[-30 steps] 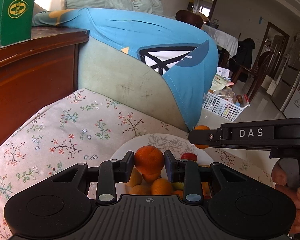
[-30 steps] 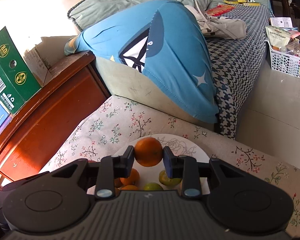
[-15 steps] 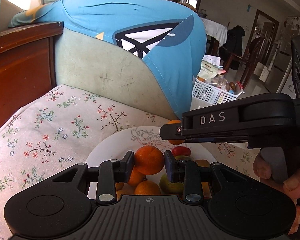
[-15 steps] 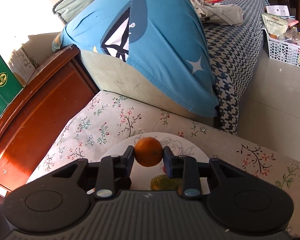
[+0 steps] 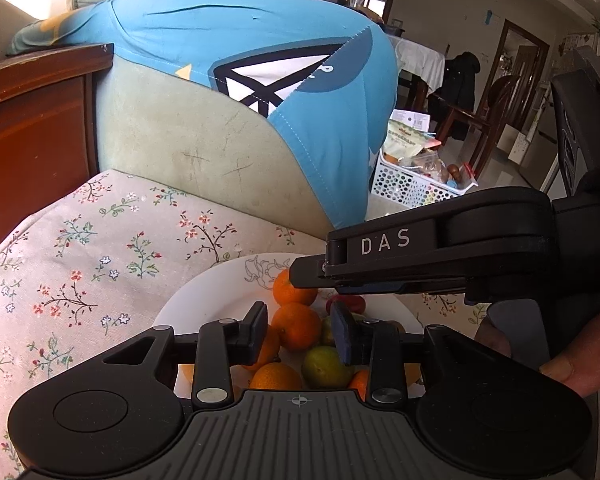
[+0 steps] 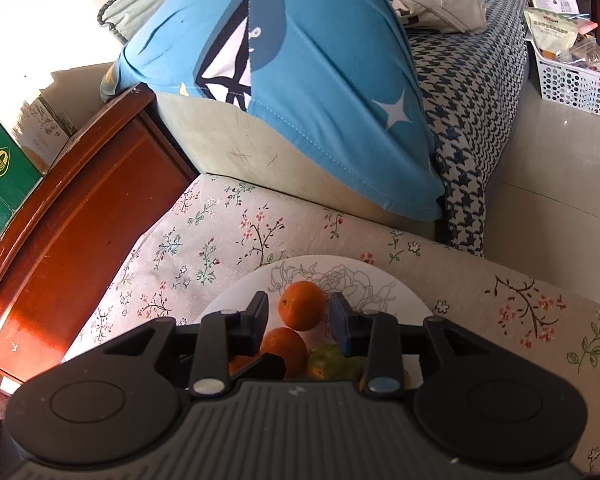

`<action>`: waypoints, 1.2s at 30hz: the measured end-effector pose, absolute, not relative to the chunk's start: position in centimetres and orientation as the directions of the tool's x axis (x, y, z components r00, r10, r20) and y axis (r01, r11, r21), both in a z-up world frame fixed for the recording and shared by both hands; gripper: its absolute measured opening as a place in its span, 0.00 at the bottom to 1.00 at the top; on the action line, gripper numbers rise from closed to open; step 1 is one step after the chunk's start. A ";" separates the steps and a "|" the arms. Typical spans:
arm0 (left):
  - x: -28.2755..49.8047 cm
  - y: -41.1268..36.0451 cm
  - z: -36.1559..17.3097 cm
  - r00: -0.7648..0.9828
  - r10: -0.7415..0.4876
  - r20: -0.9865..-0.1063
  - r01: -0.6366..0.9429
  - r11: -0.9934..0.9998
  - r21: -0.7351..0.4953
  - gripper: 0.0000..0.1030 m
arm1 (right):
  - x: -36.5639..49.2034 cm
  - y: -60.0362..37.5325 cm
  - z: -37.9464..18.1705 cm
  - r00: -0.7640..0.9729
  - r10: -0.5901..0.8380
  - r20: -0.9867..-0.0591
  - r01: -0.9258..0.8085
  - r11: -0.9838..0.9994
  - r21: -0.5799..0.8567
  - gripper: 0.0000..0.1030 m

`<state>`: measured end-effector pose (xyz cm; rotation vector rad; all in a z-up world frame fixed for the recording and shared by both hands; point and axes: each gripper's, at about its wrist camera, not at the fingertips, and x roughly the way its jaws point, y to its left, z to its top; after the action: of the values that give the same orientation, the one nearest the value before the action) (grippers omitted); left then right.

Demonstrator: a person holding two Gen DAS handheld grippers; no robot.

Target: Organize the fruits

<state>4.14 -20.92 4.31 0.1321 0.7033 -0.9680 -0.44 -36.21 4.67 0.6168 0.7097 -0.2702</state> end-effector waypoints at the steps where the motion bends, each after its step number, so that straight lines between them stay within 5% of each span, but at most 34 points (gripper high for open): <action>1: 4.1 -20.8 4.4 0.370 -0.705 -0.605 0.790 0.582 -0.195 0.34 | -0.5 -36.2 4.7 0.734 -0.028 -0.679 0.431 0.791 0.434 0.35; 6: 4.0 -19.6 5.4 0.412 -0.674 -0.613 0.752 0.631 -0.189 0.67 | -0.9 -36.3 5.2 0.729 -0.038 -0.683 0.443 0.788 0.428 0.40; 9: 3.6 -18.9 6.0 0.414 -0.656 -0.631 0.747 0.641 -0.176 0.68 | -1.4 -35.9 5.9 0.723 -0.052 -0.689 0.454 0.788 0.416 0.50; 13: 2.7 -17.7 6.7 0.427 -0.624 -0.654 0.728 0.666 -0.160 0.80 | -2.3 -34.8 6.8 0.713 -0.068 -0.698 0.455 0.803 0.386 0.60; 28: -0.1 -14.7 7.1 0.407 -0.489 -0.772 0.670 0.734 -0.111 0.90 | -5.9 -31.2 9.9 0.689 -0.139 -0.712 0.473 0.830 0.295 0.97; 36: -0.8 -14.4 7.1 0.411 -0.444 -0.796 0.655 0.751 -0.080 0.92 | -8.2 -30.4 10.1 0.603 -0.221 -0.767 0.560 0.802 0.209 0.99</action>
<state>-0.81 -14.41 7.08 0.2603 0.9118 -0.7016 -8.17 -30.39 10.13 0.4609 0.8052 -0.4707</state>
